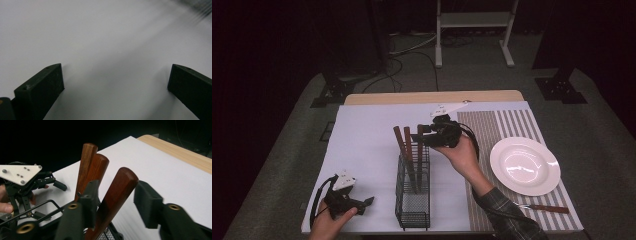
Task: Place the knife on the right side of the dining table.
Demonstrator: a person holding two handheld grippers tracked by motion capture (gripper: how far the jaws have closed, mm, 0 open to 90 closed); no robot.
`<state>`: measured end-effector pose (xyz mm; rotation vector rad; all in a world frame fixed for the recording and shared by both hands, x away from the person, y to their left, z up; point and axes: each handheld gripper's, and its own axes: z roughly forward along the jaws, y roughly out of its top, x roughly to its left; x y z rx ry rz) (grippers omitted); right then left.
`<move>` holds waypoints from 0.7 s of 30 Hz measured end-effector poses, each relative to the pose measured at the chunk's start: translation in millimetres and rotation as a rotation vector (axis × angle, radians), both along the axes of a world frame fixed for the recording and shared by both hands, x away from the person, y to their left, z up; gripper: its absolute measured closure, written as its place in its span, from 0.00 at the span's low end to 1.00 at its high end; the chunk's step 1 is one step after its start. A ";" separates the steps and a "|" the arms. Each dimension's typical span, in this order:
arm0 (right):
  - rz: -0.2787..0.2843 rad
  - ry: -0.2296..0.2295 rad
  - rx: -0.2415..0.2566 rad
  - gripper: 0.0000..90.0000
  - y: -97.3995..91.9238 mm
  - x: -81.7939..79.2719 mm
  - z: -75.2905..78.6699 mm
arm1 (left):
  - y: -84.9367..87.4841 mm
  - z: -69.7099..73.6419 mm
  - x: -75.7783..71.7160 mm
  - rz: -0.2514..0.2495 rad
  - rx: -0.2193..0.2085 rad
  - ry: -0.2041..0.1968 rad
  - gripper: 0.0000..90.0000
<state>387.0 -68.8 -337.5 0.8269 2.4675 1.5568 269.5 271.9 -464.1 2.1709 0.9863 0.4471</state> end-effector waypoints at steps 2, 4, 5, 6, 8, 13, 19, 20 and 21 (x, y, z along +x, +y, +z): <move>0.004 0.007 0.003 0.67 -0.2 -0.3 0.1 | 0.0 0.0 0.0 0.000 0.000 0.000 0.00; 0.005 0.003 0.002 0.69 -0.2 -1.1 0.8 | 0.0 0.0 0.0 0.000 0.000 0.000 0.00; 0.003 -0.004 -0.004 0.72 -0.3 -2.8 2.0 | 0.0 0.0 0.0 0.000 0.000 0.000 0.00; 0.002 -0.004 -0.004 0.72 -0.6 -3.3 2.2 | 0.0 0.0 0.0 0.001 0.000 0.000 0.00; -0.001 0.002 0.002 0.73 -1.8 -3.8 2.1 | 0.0 0.0 0.0 0.000 0.000 0.000 0.00; 0.013 0.027 0.031 0.75 -5.4 -5.6 3.5 | 0.0 0.0 0.0 0.001 0.000 0.000 0.00; 0.046 0.027 0.052 0.80 -6.2 -12.6 9.9 | 0.0 0.0 -0.1 0.000 0.000 0.000 0.00; 0.046 0.027 0.052 0.80 -6.2 -12.6 9.9 | 0.0 0.0 -0.1 0.000 0.000 0.000 0.00; 0.056 0.020 0.054 0.84 -6.7 -15.2 13.1 | -0.1 0.0 -0.1 0.000 0.000 0.000 0.00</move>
